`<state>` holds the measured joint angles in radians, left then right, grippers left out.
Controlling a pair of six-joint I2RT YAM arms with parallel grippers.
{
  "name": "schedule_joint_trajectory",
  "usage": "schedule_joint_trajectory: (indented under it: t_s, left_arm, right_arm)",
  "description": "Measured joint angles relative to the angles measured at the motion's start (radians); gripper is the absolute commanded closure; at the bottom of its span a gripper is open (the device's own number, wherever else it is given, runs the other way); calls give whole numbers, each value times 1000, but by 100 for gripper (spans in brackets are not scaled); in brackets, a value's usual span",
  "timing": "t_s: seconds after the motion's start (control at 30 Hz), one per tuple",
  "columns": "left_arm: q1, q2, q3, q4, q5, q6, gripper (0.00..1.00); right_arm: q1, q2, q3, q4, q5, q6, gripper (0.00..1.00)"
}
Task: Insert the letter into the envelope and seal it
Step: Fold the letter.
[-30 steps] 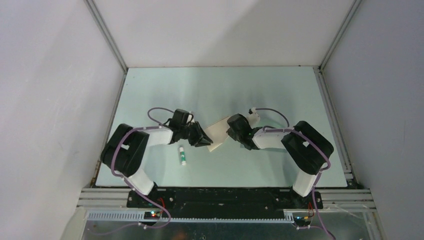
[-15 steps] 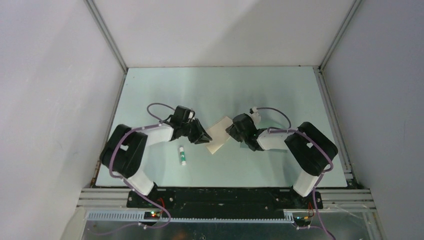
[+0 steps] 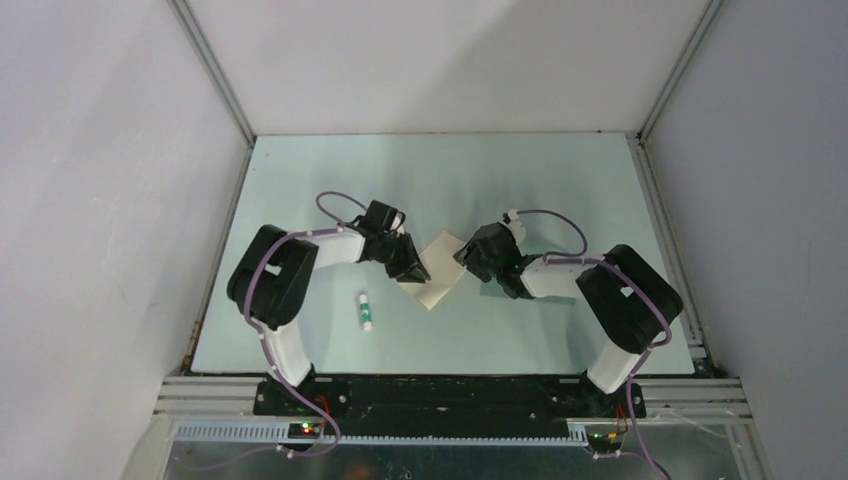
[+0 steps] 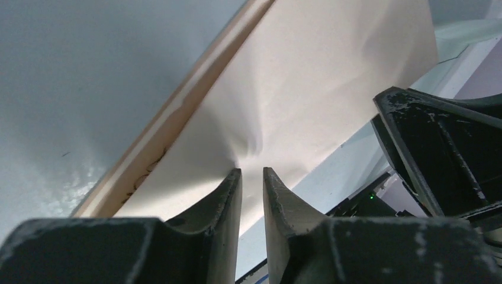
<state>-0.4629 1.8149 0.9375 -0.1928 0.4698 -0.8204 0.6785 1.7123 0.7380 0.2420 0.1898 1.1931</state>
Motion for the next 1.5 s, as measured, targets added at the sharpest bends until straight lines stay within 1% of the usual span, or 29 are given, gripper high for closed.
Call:
schedule_joint_trajectory:
  t_s: [0.23,0.4,0.47,0.53,0.57,0.6,0.63,0.67,0.73,0.8,0.97,1.23,1.5]
  left_arm:
    - [-2,56,92,-56,2,65,74]
    - [-2,67,109,-70,13,96,75]
    - [-2,72,117,-79,18,108,75]
    - [-1,76,122,-82,27,121,76]
    - [-1,78,124,-83,30,125,76]
    - [-1,79,126,-85,31,130,76]
    - [-1,80,127,-87,33,134,76]
    - [-1,82,130,-89,35,140,76]
    - [-1,84,137,-98,37,147,76]
    - [-1,86,140,-105,38,151,76]
    - [5,93,151,-132,47,166,76]
    - [23,105,153,-135,79,174,76]
    - [34,118,156,-135,110,174,76]
  right_arm:
    - [-53,3,-6,31,-65,-61,53]
    - [-109,36,-6,100,-158,-95,52]
    - [-135,50,-6,133,-200,-105,53]
    - [-158,64,-6,159,-242,-114,61]
    - [-171,72,-6,171,-263,-122,70]
    - [-180,82,-5,182,-285,-128,75]
    - [-188,90,-5,189,-302,-134,86]
    - [-196,98,-4,195,-314,-140,88]
    - [-204,109,-4,200,-336,-159,97]
    - [-204,113,-4,211,-355,-190,100]
    - [-175,83,-3,233,-367,-314,100]
    - [-47,-98,2,204,-368,-526,100]
    - [21,-134,3,133,-369,-677,100]
